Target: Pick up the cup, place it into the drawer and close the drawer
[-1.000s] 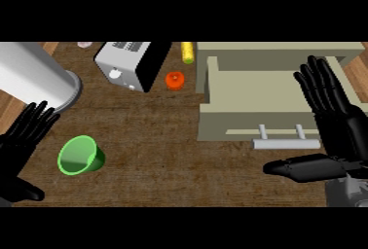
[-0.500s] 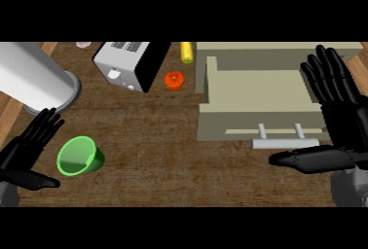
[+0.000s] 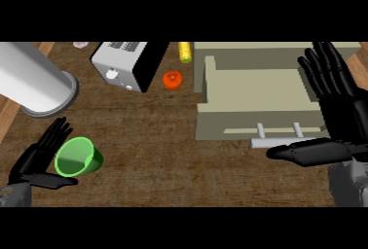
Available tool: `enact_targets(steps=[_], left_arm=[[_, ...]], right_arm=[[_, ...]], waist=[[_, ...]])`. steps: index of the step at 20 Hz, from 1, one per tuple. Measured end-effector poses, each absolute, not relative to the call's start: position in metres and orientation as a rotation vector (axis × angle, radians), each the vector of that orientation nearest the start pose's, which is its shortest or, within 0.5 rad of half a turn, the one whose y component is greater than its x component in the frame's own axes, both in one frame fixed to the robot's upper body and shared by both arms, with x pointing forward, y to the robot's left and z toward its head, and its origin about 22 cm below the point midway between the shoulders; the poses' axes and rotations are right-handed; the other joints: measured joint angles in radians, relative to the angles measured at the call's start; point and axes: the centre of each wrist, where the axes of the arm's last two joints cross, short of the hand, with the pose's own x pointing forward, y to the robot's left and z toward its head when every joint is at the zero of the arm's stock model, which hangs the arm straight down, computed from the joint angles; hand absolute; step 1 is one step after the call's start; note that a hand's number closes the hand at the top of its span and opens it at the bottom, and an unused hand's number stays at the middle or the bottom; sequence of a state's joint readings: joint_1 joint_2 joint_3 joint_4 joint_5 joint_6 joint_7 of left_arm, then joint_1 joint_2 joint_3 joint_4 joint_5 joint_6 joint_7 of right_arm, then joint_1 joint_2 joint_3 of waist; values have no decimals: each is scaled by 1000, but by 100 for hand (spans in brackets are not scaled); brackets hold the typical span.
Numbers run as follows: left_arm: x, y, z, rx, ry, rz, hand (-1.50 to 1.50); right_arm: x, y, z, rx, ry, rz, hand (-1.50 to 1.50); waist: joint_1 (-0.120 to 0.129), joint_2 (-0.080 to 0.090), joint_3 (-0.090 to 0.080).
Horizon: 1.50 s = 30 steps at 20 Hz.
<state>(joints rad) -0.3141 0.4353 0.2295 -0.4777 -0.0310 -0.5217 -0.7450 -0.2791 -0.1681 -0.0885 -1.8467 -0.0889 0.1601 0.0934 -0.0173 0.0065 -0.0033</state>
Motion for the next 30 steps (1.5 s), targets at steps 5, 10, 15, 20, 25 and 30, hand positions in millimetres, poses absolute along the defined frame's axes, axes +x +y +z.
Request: enact_targets(steps=[5, 10, 15, 20, 25, 30], left_arm=[[237, 416, -107, -95, -1538, -166, -150], [239, 407, -114, -101, -1554, -166, -150], [241, 395, -121, -113, -1568, -170, -150], [248, 385, -123, -127, -1579, -188, -150], [250, 376, -127, -155, -1575, -194, -150], [258, 363, -128, -242, -1556, -179, 150]], right_arm=[[274, -250, 146, 69, -2004, 274, -150], [275, -253, 150, 76, -2005, 272, -150], [274, -250, 154, 83, -2011, 272, -150], [273, -245, 152, 87, -2006, 277, -150], [274, -246, 154, 84, -2007, 284, -150], [275, -254, 152, 79, -2001, 279, -150]], waist=[[-6, 2, -1], [-9, 4, -2], [-13, 5, -3], [-17, 7, -3], [-17, 7, -3], [-20, 8, -3]])
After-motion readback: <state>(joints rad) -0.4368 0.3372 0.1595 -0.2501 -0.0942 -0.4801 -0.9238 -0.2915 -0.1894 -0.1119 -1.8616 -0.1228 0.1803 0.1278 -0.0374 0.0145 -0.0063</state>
